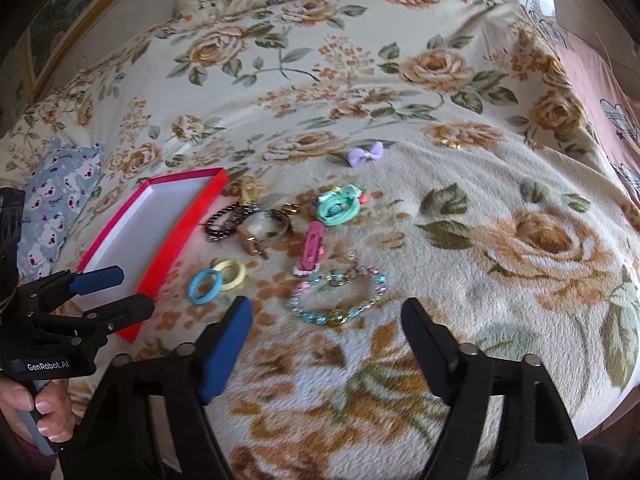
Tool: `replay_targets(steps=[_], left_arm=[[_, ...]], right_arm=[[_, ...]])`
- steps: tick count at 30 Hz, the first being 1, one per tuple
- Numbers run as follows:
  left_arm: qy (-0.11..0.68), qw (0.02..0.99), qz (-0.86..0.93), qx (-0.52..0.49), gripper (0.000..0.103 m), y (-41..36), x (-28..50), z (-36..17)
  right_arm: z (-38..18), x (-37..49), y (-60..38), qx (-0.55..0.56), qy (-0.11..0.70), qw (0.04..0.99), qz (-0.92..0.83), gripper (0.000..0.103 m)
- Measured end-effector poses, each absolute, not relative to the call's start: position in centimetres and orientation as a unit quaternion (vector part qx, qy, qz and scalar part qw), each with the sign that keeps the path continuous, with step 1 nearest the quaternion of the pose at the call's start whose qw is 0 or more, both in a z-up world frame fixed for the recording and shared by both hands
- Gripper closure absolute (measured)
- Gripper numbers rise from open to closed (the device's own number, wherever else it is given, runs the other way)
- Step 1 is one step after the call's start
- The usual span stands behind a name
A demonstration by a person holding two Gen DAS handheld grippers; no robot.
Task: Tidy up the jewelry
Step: 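Grasp the beaded bracelet with the right tool while the left tool grasps the blue hair tie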
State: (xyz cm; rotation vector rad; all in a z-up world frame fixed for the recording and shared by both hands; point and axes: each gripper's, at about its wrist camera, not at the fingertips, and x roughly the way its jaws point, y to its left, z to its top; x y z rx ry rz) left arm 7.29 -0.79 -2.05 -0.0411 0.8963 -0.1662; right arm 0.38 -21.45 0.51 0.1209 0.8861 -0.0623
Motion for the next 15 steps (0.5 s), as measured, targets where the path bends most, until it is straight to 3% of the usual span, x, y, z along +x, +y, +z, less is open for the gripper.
replay_targets(steps=[2,4,15], left_arm=[[0.443,0.892,-0.087,-0.02,0.041,-0.8,8.3,-2.5],[0.447,0.89,-0.088,-0.014,0.044,-1.3,8.9,-3.0],[0.497,0.861,-0.106,-0.019,0.062,-1.9,13.4,-6.0]], right_arm=[[0.2,0.8,-21.8,0.06,0.435,0.898,-0.036,0.038],[-0.3,1.4,-22.3,0.063,0.443,0.893,-0.044,0.043],[-2.6,3.7,-23.4,0.061,0.477,0.875,-0.059,0.051]])
